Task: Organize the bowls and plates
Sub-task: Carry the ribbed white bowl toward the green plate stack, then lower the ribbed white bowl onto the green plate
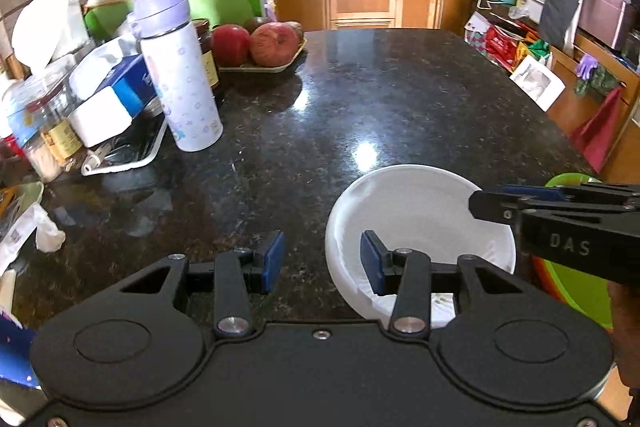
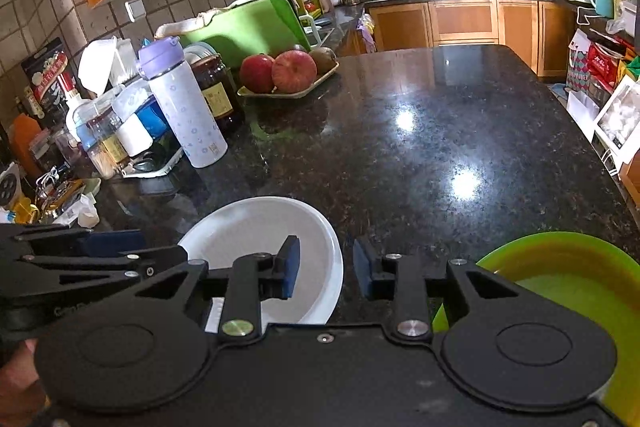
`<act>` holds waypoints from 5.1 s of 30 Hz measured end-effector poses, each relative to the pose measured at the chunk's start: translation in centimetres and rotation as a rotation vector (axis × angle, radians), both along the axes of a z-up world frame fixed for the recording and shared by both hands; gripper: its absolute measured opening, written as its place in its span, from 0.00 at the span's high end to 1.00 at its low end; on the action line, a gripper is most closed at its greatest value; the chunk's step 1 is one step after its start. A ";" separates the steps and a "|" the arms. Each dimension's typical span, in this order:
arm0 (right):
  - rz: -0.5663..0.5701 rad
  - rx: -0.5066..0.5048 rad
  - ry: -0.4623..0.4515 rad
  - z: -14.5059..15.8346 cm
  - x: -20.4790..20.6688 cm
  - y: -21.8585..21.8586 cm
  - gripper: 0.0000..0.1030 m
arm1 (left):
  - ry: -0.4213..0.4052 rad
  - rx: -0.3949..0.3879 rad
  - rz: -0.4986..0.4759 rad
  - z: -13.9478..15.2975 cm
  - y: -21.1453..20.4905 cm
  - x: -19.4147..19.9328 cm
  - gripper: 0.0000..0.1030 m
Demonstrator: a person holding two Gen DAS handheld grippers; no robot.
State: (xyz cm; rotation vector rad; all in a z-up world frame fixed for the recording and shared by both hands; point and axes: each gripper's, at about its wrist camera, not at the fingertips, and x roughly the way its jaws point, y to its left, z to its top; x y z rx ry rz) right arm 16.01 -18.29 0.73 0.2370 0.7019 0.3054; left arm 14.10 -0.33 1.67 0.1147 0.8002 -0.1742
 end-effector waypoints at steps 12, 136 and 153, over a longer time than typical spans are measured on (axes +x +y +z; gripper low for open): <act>-0.001 -0.002 0.080 -1.5 1.1 -0.1 0.68 | 0.074 0.010 -0.025 -1.6 -0.7 1.7 0.50; -0.088 0.013 0.109 -3.6 -3.1 -16.5 0.78 | 0.183 -0.130 -0.077 -2.2 -17.3 -0.5 0.66; -0.096 0.001 0.068 -3.2 -3.1 -16.5 0.66 | 0.140 -0.134 -0.073 -2.0 -16.9 -0.2 0.54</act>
